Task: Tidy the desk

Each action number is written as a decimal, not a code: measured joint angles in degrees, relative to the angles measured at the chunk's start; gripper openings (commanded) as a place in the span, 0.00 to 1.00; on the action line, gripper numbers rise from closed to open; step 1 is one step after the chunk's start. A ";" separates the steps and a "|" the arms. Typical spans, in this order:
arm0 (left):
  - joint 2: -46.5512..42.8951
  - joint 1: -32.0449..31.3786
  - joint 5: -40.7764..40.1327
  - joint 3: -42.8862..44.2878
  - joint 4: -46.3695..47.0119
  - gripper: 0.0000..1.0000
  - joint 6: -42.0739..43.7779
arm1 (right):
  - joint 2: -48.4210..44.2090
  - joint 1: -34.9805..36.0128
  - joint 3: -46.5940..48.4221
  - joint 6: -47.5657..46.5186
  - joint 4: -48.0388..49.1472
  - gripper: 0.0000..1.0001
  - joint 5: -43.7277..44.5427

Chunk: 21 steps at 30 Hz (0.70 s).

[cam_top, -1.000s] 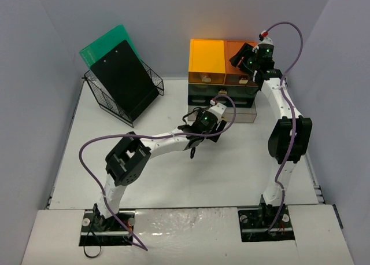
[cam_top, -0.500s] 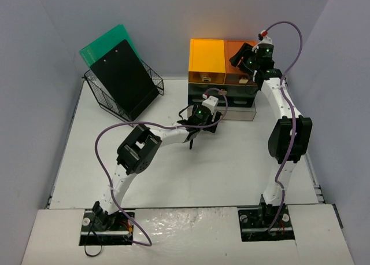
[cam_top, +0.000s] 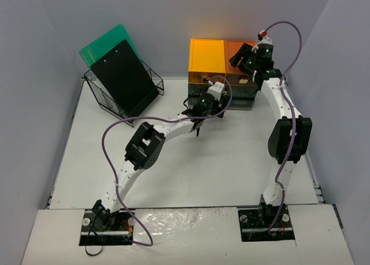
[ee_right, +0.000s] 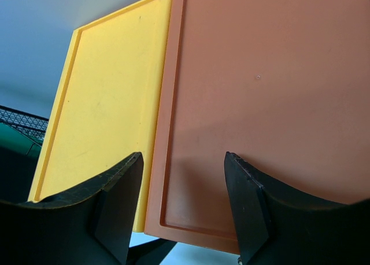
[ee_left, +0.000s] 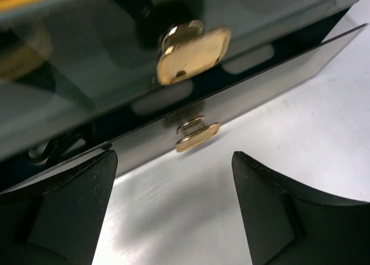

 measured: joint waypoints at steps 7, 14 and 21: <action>5.09 0.33 1.15 7.09 0.02 0.79 2.14 | 0.00 0.00 0.02 -0.14 0.00 0.56 -0.02; 7.34 0.67 2.93 8.06 -0.37 0.79 2.46 | 0.00 0.00 0.06 -0.45 -0.02 0.56 -0.02; 6.78 1.00 3.50 6.48 -0.74 0.79 2.50 | 0.00 0.04 0.04 -0.62 -0.04 0.57 0.00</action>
